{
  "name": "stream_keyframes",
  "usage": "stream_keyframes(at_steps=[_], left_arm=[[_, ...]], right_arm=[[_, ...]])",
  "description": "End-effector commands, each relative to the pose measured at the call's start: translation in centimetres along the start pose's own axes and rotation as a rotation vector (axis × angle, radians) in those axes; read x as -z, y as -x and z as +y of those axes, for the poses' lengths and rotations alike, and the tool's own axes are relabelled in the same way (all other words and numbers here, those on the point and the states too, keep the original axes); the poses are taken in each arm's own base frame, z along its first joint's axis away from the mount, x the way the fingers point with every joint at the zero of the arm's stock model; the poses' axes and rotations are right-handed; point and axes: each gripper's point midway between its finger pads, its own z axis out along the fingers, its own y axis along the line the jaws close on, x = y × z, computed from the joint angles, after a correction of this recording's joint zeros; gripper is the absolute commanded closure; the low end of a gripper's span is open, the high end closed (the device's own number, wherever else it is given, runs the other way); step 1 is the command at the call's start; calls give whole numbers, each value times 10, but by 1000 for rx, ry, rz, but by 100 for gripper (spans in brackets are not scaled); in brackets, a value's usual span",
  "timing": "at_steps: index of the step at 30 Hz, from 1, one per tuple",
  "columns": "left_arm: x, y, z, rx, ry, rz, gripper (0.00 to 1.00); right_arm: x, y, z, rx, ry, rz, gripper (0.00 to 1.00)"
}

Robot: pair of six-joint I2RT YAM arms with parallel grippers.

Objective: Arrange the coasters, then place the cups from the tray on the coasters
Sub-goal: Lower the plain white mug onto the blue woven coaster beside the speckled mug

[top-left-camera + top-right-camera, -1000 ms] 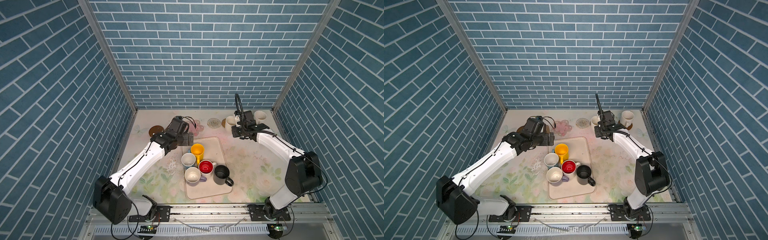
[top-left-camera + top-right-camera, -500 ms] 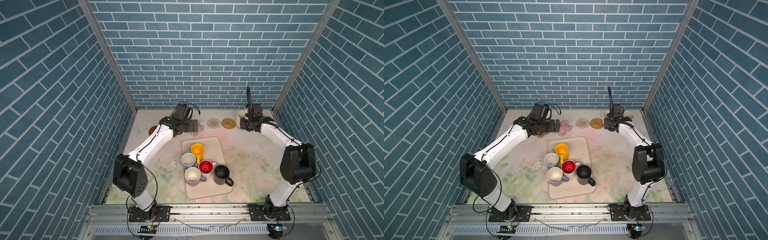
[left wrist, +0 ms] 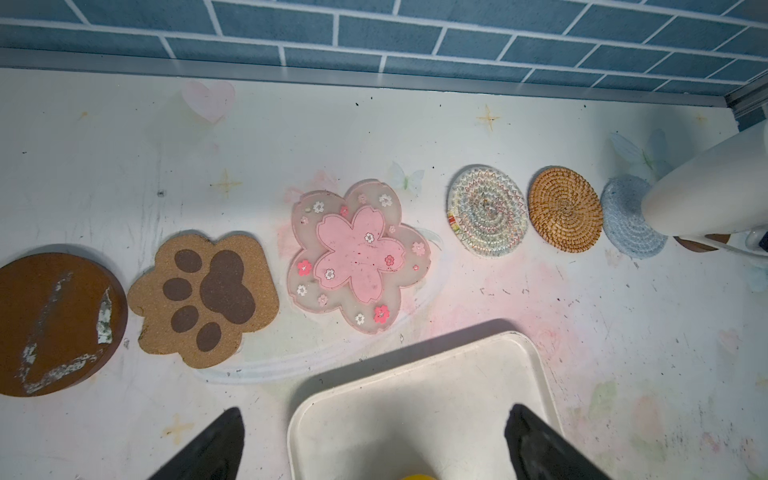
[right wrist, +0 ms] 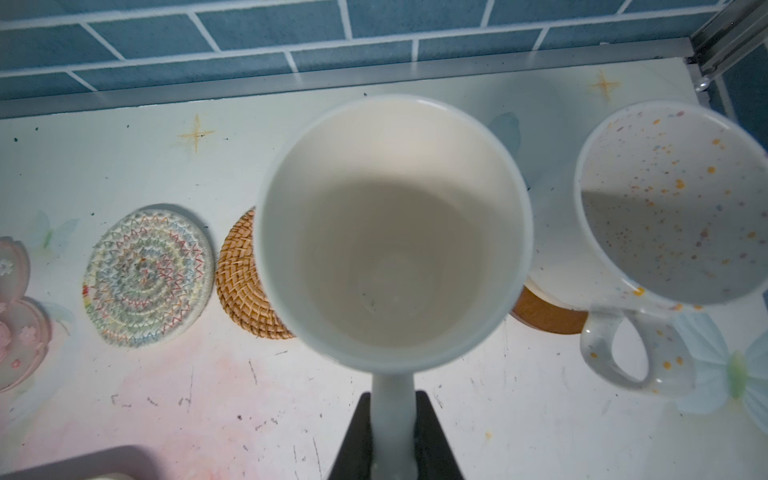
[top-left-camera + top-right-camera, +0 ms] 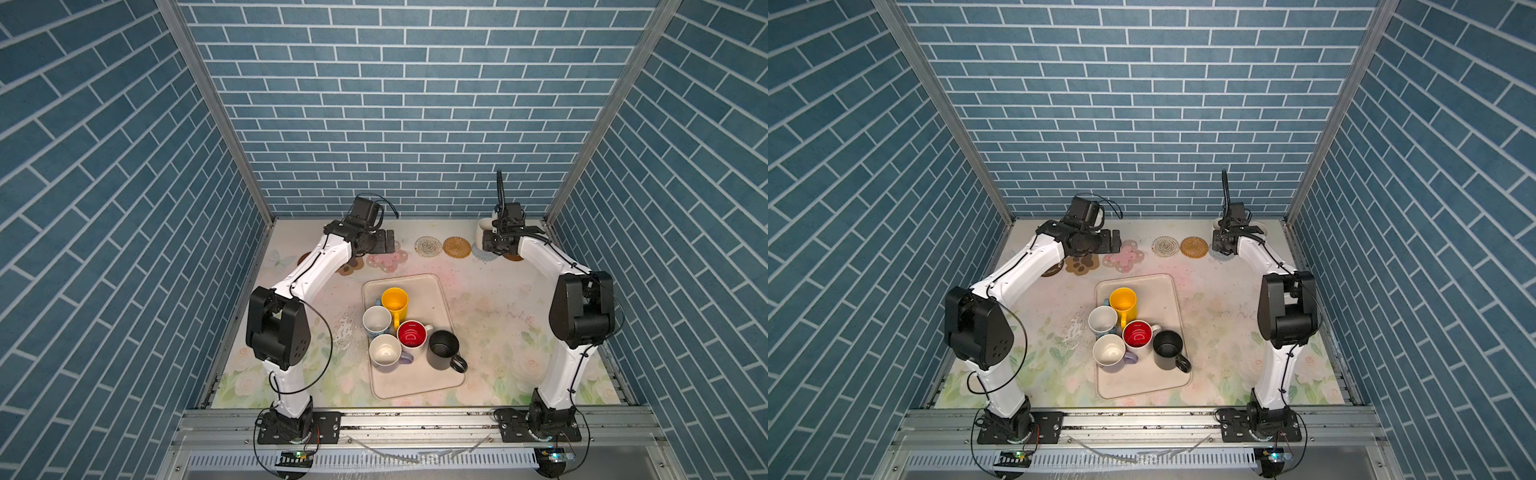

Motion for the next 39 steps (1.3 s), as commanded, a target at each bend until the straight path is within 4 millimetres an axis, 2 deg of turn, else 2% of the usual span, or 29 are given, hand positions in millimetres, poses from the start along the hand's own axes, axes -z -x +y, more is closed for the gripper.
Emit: stream_keyframes(at_steps=[1,9,18,30,39], left_arm=[[-5,1,3,-2,0,20,1],[-16,-2,8,10,-1,41,1],[-21,-5,9,14,-4,53,1],[-21,-7,7,34,-17,58,1],[-19,-16,9,40,-15,67,1]], right_arm=[[9,42,-1,-8,-1,-112,100],[-9,36,-4,-8,-17,-82,100],[-19,24,-9,11,-47,-60,100],[-13,20,-15,16,-60,-72,100],[-19,3,-14,1,-49,-52,100]])
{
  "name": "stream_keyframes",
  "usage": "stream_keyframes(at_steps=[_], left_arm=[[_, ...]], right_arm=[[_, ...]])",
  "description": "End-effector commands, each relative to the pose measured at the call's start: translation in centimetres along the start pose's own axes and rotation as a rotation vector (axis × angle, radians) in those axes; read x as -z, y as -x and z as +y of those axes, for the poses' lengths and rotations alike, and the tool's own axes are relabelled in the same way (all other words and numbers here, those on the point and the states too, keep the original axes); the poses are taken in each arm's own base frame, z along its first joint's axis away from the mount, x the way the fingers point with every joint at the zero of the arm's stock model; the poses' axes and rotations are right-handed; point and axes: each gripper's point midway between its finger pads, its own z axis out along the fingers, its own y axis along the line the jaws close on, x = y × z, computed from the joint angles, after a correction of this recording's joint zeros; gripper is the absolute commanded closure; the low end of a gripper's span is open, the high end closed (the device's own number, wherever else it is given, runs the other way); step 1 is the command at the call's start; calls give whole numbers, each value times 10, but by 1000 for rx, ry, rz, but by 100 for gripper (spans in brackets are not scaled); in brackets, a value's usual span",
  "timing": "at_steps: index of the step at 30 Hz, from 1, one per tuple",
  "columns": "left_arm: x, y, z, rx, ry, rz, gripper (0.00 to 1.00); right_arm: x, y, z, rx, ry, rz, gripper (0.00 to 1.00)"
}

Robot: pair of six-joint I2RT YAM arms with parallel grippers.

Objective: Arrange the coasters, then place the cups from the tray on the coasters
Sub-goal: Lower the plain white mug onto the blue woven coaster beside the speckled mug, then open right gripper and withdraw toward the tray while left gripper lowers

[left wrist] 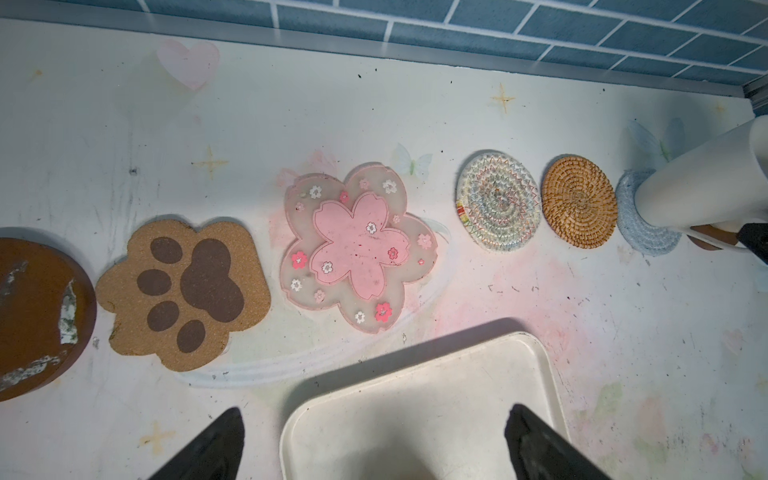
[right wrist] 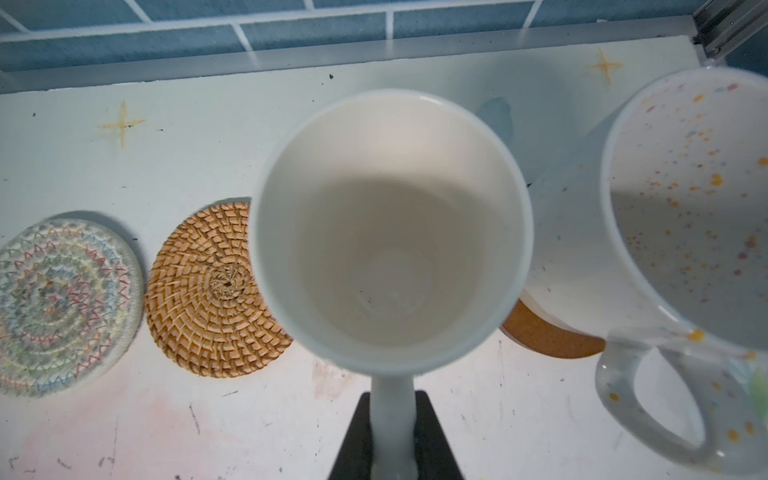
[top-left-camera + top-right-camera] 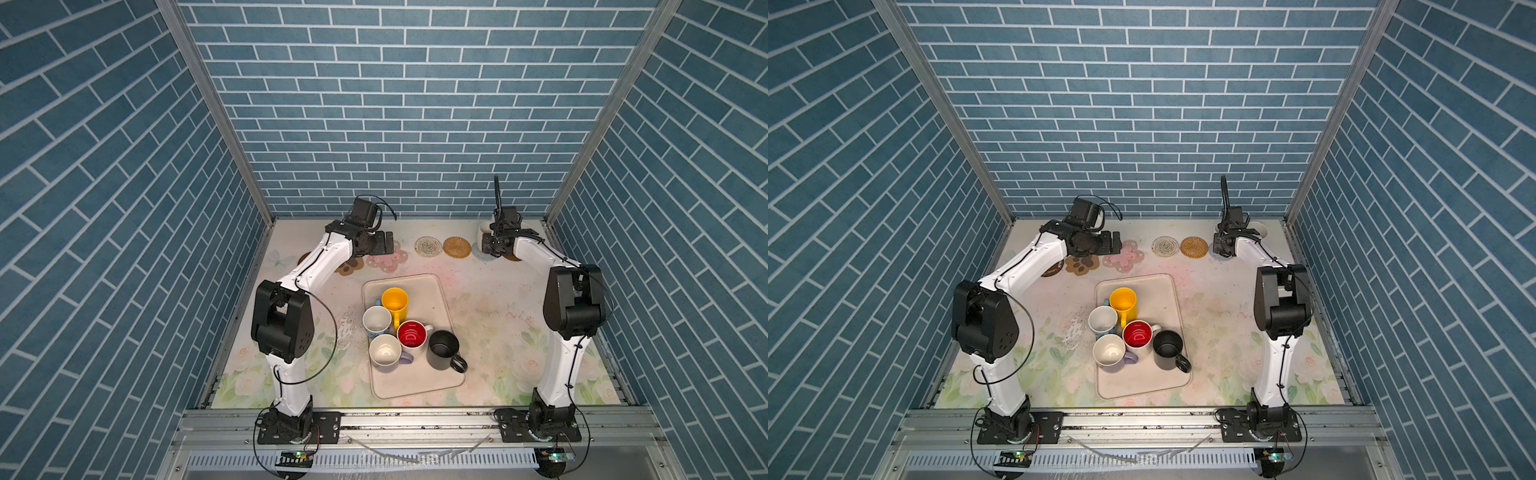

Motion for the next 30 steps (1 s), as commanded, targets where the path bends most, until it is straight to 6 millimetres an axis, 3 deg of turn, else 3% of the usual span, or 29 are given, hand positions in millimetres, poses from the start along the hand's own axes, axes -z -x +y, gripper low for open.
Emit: stream_keyframes(at_steps=[1,4,9,12,16,19,25,30], left_arm=[[4,-5,4,10,0,8,1],[5,-9,5,11,3,11,1],[10,-13,8,11,9,8,1],[14,-14,9,12,12,4,1],[18,-15,10,18,11,0,1],[23,-14,9,21,6,-9,1],[34,-15,12,16,22,-19,1],[45,-25,19,36,26,-24,1]], right_arm=[[14,11,-3,-12,0,-60,100],[13,7,-4,-19,2,-63,99],[16,4,-3,-29,12,-63,86],[18,4,-2,-30,17,-63,73],[22,5,-4,-22,8,-62,50],[26,8,-5,-17,5,-67,41],[42,15,-3,-27,23,-90,37],[67,20,-3,-48,45,-129,37]])
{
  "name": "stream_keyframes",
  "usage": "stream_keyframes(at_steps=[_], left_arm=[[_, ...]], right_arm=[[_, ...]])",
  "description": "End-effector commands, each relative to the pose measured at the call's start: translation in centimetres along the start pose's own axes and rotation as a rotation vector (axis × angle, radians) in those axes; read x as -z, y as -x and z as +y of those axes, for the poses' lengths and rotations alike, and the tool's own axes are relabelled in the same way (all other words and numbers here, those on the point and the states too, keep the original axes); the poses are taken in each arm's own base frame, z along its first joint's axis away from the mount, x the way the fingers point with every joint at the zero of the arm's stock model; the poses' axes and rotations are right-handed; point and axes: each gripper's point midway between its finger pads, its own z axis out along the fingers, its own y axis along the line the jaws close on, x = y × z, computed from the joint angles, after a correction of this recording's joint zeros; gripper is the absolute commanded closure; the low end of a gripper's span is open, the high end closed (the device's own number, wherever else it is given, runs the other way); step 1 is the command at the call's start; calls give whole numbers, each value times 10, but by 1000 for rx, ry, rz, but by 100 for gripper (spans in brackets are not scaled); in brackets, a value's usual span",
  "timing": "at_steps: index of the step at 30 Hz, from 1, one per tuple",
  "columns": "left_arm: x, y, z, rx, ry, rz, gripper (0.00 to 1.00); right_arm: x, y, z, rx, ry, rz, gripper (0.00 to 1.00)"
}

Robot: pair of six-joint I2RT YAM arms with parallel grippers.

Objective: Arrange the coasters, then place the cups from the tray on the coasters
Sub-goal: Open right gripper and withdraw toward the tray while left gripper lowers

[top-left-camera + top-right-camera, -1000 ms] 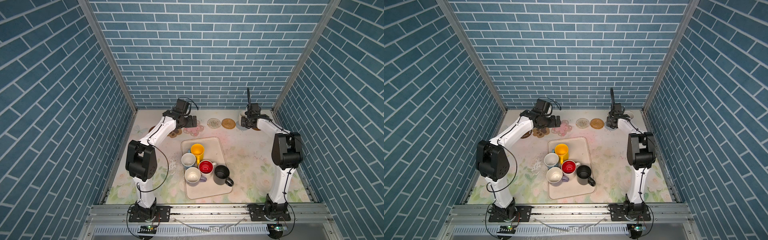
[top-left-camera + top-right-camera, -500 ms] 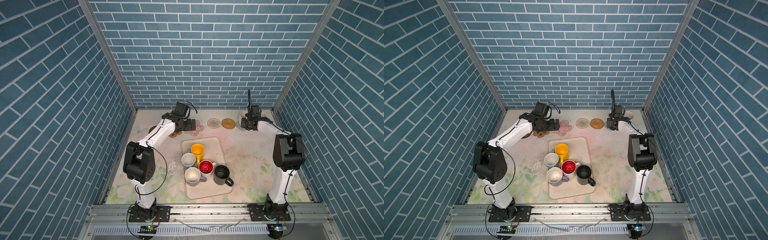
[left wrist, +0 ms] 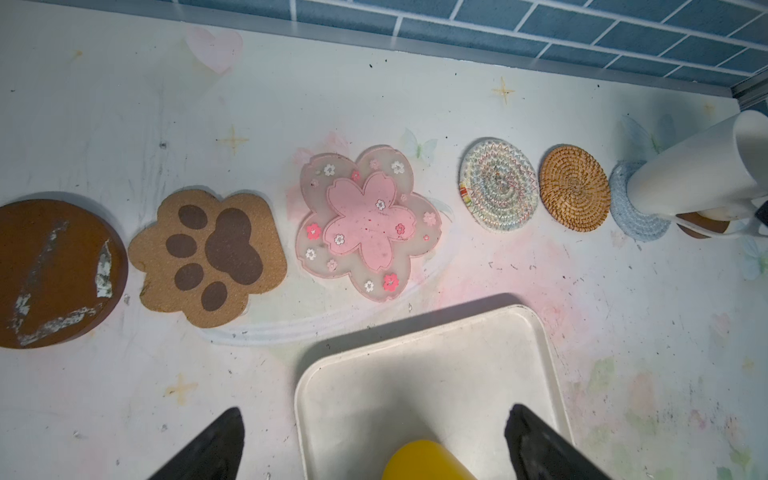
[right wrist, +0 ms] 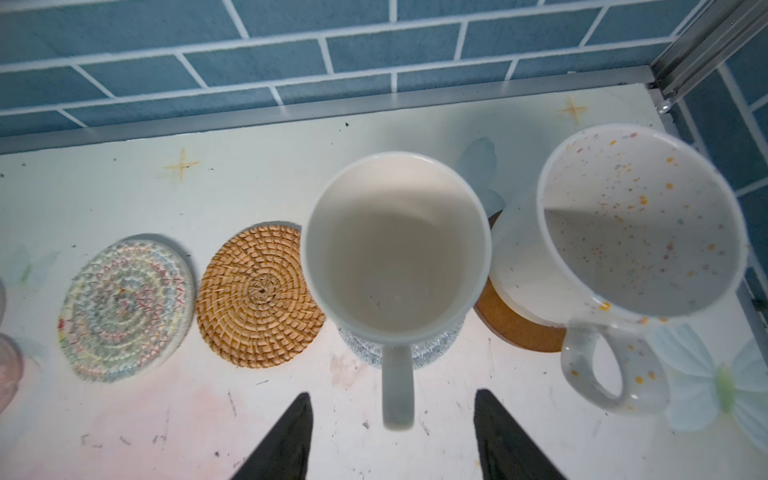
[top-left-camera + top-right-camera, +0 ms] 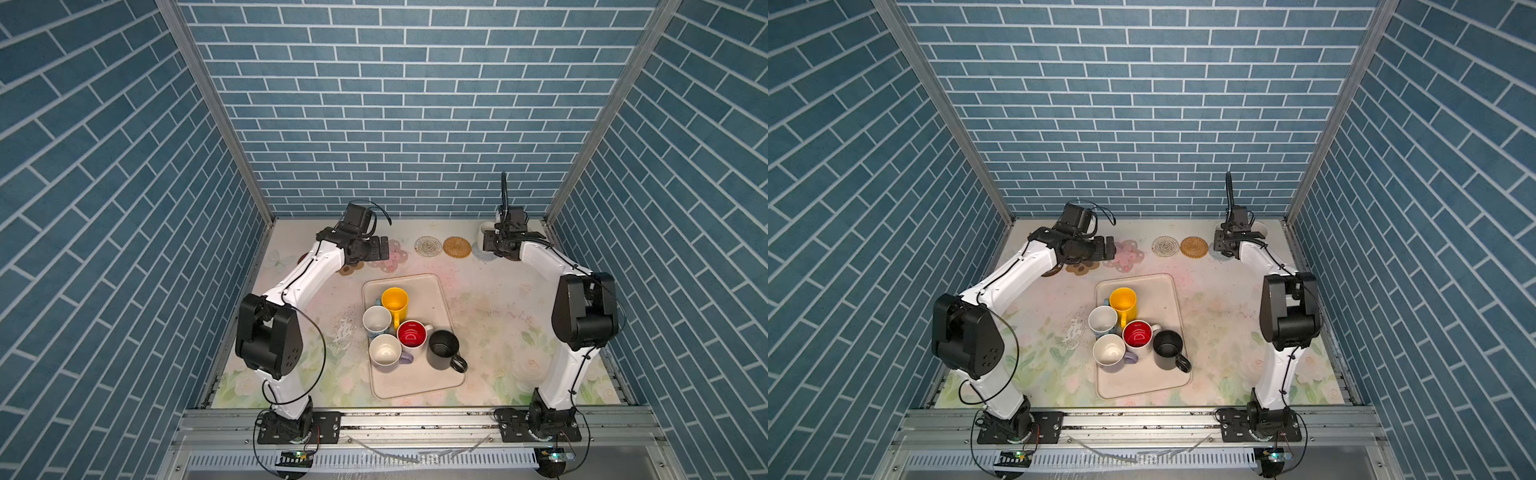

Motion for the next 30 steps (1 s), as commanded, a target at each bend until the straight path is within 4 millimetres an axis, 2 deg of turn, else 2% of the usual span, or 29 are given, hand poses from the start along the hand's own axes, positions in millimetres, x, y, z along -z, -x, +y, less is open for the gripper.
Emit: stream_keyframes(at_steps=[1,6,9,12,17,22,25,30], left_arm=[[14,-9,12,24,23,-4,1],[28,-29,25,43,39,-10,4],[31,-48,33,61,44,-4,6],[32,-70,42,79,52,13,11],[30,-109,56,115,57,39,18],[24,-147,68,139,58,77,24],[19,-166,75,158,63,95,27],[5,-195,83,191,61,126,31]], right_arm=[[31,8,-2,-27,16,-39,38],[63,2,2,-57,54,-77,39],[77,-12,12,-57,99,-69,40],[86,-35,29,-26,148,-38,41],[91,-80,61,16,259,51,43],[93,-128,102,11,451,172,46],[90,-152,117,14,502,246,49],[86,-178,132,-6,563,323,53]])
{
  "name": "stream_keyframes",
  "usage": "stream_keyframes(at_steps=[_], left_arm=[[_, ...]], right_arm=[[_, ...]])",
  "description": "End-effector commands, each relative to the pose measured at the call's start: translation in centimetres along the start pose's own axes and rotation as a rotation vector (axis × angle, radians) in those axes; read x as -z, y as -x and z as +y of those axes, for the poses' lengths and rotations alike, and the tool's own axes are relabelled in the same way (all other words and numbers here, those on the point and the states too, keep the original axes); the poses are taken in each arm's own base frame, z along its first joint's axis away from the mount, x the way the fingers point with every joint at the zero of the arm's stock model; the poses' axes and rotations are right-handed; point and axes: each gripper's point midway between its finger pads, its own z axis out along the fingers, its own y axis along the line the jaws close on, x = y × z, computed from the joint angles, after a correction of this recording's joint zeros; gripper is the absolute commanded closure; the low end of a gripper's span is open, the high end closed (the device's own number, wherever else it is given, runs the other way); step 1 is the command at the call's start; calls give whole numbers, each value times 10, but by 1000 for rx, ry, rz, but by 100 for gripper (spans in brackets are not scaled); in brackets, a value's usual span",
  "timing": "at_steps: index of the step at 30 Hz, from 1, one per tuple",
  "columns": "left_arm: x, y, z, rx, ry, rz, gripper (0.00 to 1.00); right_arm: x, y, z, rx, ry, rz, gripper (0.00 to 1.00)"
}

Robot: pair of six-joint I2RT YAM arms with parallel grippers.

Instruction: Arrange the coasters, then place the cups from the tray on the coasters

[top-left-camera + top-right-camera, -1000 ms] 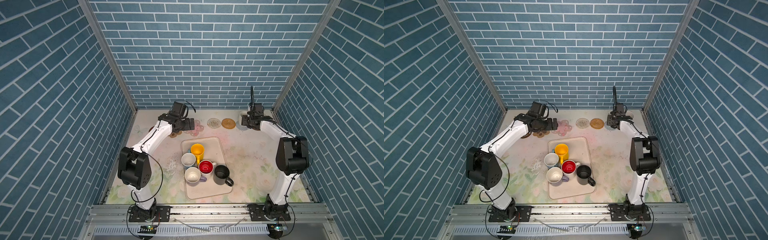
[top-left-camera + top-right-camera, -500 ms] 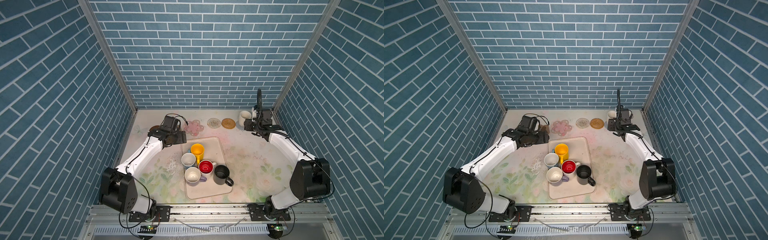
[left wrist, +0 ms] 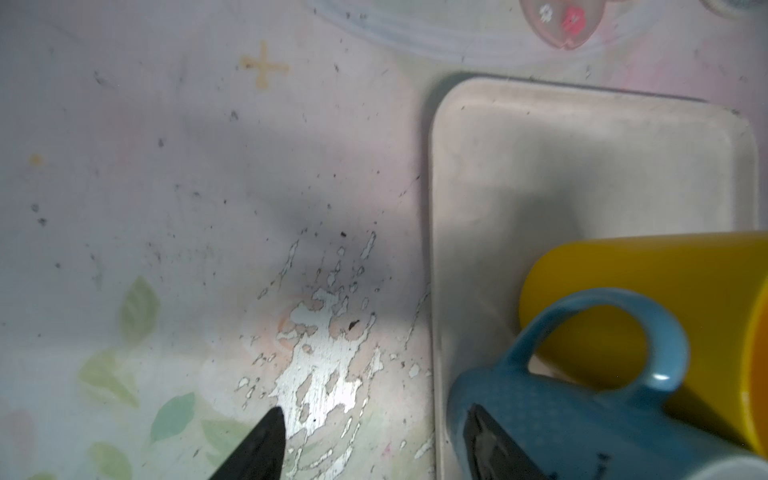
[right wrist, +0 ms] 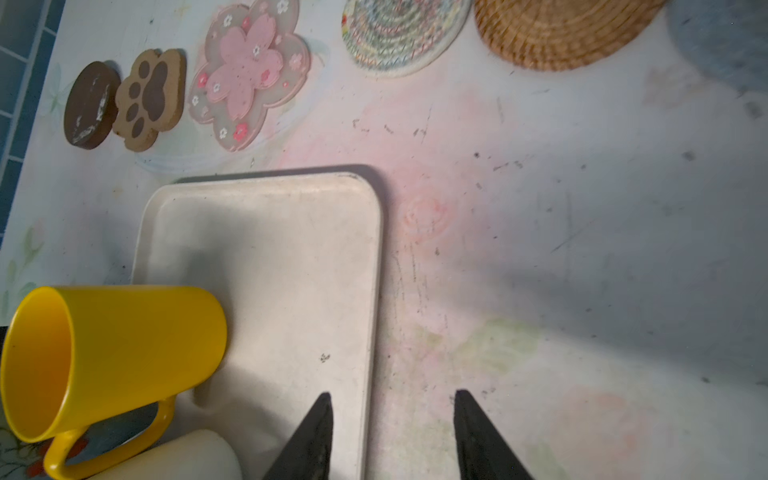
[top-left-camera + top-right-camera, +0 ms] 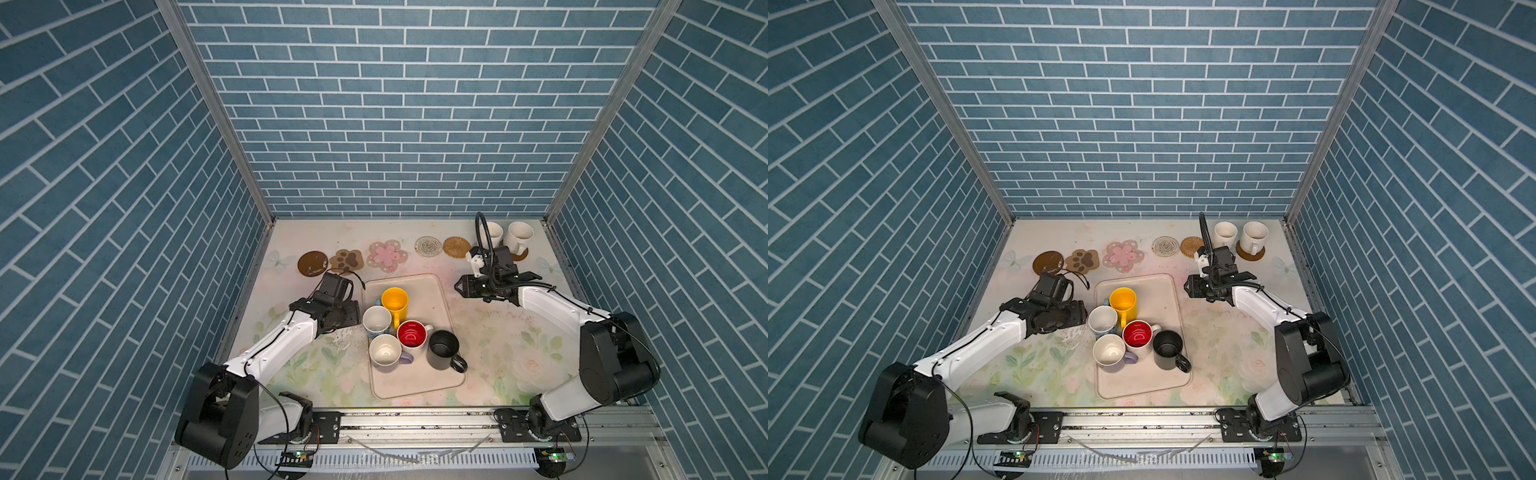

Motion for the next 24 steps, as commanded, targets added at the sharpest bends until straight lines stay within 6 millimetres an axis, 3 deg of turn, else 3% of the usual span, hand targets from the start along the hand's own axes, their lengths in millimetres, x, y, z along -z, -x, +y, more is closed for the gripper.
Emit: stream_keyframes(at_steps=[1,8,19,24], left_arm=[[-9,-7,0,33,-24,-9,31],[-28,-20,3,77,-46,-5,31],[-55,-30,-5,114,-98,35,35],[-63,-25,-9,123,-105,37,34]], right_arm=[[-14,-21,11,-56,86,59,54],[-34,-42,16,-92,141,135,57],[-45,-47,19,-107,166,170,62],[-50,-50,18,-113,173,182,63]])
